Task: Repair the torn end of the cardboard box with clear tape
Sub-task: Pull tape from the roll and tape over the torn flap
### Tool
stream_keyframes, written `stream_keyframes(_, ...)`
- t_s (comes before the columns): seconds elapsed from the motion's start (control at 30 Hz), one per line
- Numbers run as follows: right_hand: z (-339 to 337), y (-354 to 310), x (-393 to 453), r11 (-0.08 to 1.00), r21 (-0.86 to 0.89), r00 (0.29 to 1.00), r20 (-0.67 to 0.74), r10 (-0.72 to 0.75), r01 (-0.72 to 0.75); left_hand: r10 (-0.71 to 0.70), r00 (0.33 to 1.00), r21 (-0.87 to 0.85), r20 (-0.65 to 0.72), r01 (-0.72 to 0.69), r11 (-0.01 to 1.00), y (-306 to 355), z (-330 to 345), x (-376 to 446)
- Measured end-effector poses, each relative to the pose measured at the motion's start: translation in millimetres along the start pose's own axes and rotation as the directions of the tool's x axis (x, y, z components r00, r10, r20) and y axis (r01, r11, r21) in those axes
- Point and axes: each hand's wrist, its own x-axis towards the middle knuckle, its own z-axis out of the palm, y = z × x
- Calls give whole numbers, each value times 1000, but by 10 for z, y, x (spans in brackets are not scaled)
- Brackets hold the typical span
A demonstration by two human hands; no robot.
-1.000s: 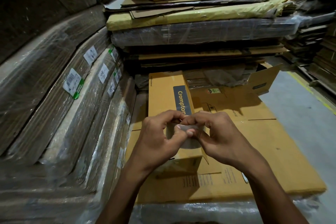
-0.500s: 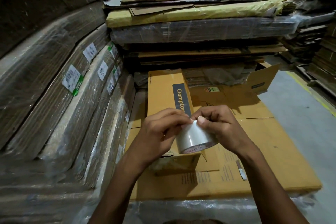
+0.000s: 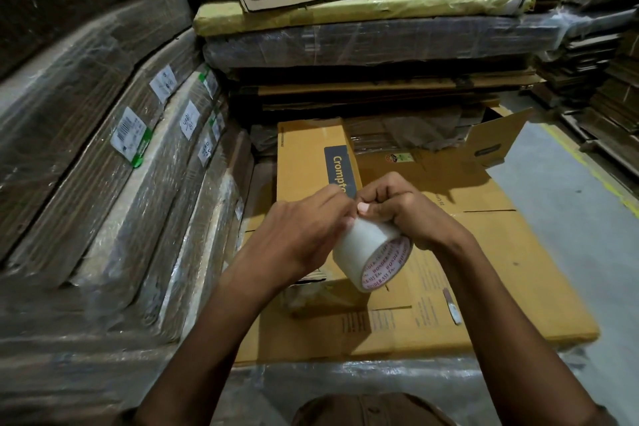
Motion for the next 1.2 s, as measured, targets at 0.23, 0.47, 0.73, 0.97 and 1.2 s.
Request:
stream_keyframes(0.23, -57, 11, 222, 955, 296, 998, 55, 17, -32, -285, 949, -272, -134, 241, 932, 2, 90, 28)
stream_keyframes(0.47, 222, 175, 56, 937, 72, 927, -193, -322, 341, -664, 707, -527, -244, 478, 703, -74, 103, 58)
stream_keyframes(0.73, 341, 328, -63, 785, -503, 861, -146, -488, 360, -755, 654, -779, 45, 496, 383, -279, 73, 92)
stream_keyframes(0.97, 252, 438, -155, 639, -682, 814, -110, -571, 356, -496, 796, -822, 347, 513, 249, -551, 5, -59)
stream_keyframes(1.2, 409, 493, -152, 493, -830, 774, -127, -621, 260, -647, 761, -714, 45, 477, 512, -469, 313, 23)
